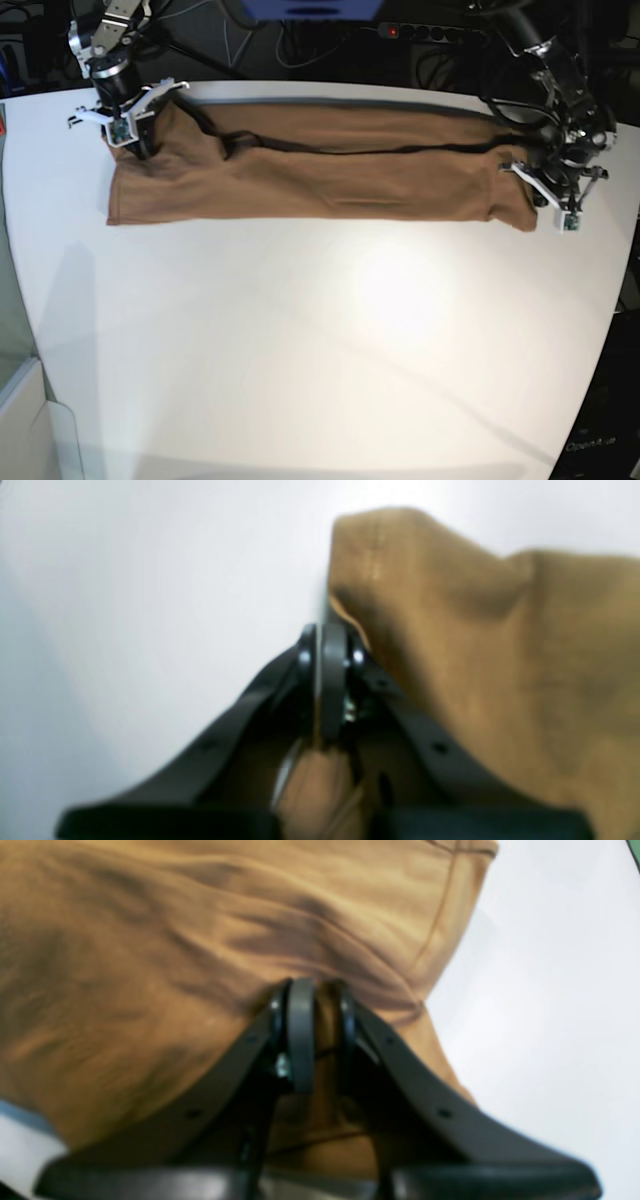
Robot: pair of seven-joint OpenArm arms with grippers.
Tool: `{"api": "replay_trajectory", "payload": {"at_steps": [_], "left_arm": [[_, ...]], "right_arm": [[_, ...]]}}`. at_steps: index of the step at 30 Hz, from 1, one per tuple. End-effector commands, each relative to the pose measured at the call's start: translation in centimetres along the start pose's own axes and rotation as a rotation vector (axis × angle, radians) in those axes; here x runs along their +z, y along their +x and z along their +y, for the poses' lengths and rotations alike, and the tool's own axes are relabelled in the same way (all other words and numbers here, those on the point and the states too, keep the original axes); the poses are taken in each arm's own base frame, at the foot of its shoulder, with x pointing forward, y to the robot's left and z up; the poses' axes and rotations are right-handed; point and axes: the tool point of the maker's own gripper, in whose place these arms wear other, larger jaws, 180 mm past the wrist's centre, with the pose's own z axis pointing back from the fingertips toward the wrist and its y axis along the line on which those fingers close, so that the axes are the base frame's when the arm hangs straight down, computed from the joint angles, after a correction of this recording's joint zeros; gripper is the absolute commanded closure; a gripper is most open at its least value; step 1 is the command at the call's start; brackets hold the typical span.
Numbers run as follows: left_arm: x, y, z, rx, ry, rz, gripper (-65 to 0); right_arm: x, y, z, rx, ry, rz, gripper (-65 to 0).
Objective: Fold the T-shirt properly
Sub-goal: 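Open the left gripper and raise it off the strip end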
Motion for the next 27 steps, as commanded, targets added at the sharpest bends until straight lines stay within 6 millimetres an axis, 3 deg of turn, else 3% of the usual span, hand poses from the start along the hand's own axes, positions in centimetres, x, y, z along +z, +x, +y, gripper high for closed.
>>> {"api": "replay_trajectory", "payload": {"at_steps": [1, 6, 10, 14, 17, 22, 27], "left_arm": [[-0.3, -0.4, -0.1, -0.016, -0.009, 0.036, -1.7], [-1.6, 0.0, -0.3, -0.028, -0.005, 0.067, -1.7], [-1.5, 0.2, 0.0, -0.046, 0.011, 0.071, -1.7], [-0.9, 0.8, 1.0, -0.055, 0.040, 0.056, -1.7], [0.3, 0.4, 3.1, -0.028, 0.098, 0.082, -1.7], [2.5, 0.4, 6.1, -0.024, 0.187, 0.143, -1.7], [2.5, -0.4, 6.1, -0.023, 0.187, 0.177, -3.2]], "right_arm": [[-0.3, 0.3, -0.6, 0.020, -0.014, -0.003, -5.5], [-2.0, 0.0, -1.6, 0.016, -0.039, 0.017, -5.5], [-3.7, 0.1, -2.7, -0.004, -0.051, 0.015, -5.5], [-4.8, -0.7, -4.3, -0.011, -0.053, 0.037, -5.7], [-5.4, -1.6, -5.4, -0.007, -0.054, 0.088, -5.5], [-5.5, -2.1, -5.6, -0.008, -0.050, 0.105, -5.5], [-5.5, -2.2, -5.4, -0.009, -0.045, 0.107, -5.5]]}}
